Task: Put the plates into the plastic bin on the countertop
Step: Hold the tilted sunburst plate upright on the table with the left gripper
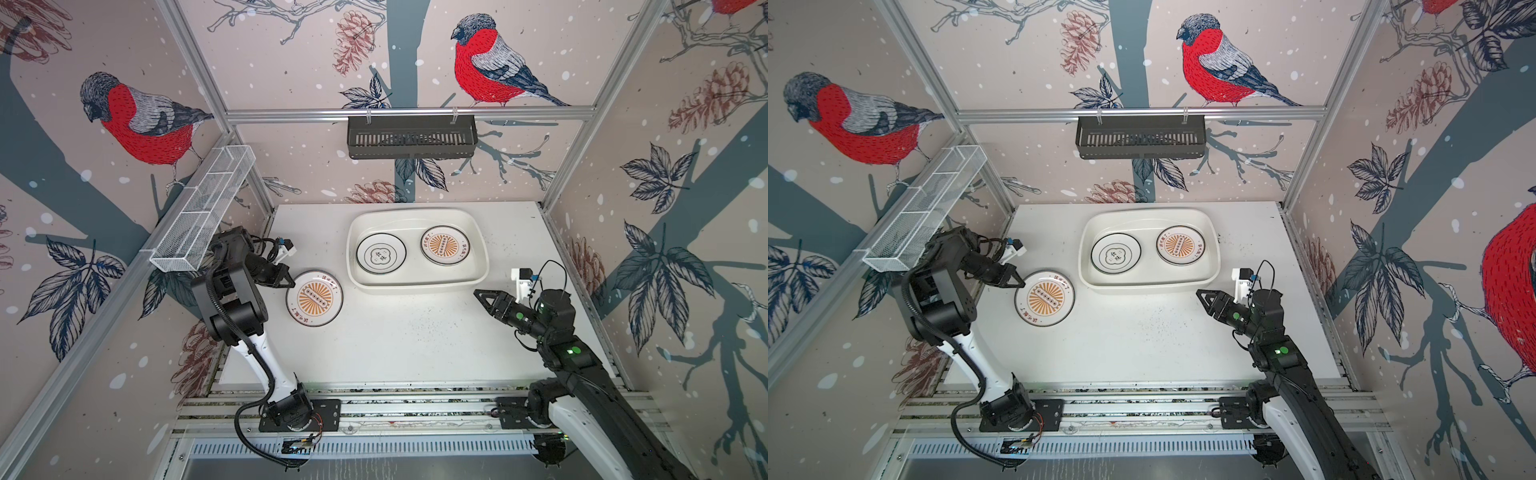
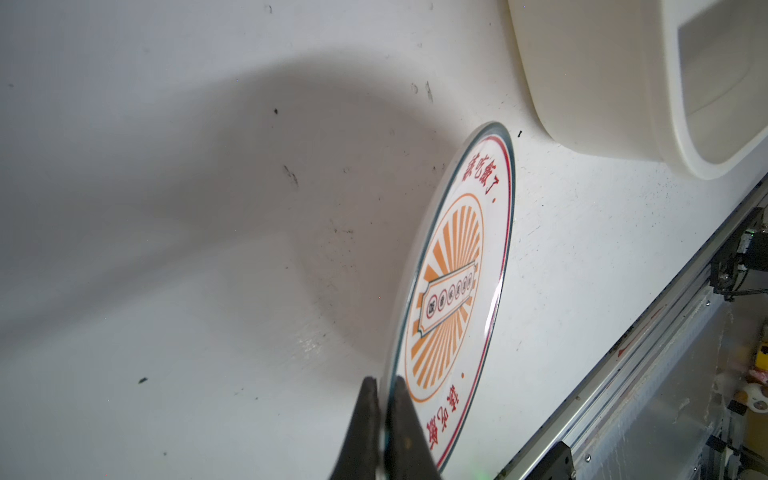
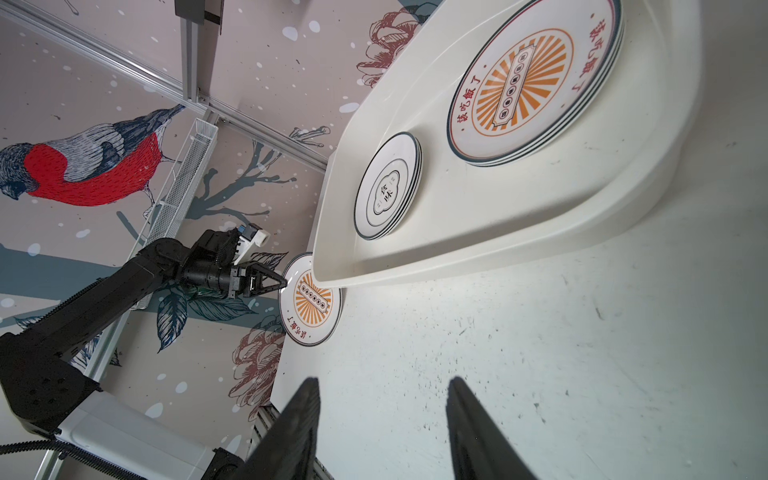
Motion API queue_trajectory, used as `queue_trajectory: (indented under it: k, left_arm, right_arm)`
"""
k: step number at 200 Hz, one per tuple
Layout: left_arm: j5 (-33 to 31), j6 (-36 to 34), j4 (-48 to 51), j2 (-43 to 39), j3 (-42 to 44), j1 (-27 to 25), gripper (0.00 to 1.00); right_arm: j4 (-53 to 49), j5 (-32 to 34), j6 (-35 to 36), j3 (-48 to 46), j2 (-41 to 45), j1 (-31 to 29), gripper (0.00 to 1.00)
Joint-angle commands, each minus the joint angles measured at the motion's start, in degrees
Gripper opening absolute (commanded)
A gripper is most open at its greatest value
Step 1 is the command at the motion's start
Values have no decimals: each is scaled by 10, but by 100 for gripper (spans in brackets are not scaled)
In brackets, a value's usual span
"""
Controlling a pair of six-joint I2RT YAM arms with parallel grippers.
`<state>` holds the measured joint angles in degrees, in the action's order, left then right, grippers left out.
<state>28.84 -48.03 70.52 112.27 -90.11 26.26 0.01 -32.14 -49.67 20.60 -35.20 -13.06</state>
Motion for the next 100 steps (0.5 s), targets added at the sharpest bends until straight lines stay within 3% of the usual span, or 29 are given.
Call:
queue_trajectory:
  k: [1, 53, 100]
  left_arm:
    - [-13, -18, 56, -32, -97, 10, 0]
    - [-19, -20, 75, -36, -131, 9, 0]
    - [-15, -20, 69, -35, -99, 3, 0]
  right_arm:
    - [17, -9, 4, 3, -1, 0, 51]
    - [27, -12, 4, 2, -10, -1, 51]
    - [27, -14, 5, 3, -8, 0, 51]
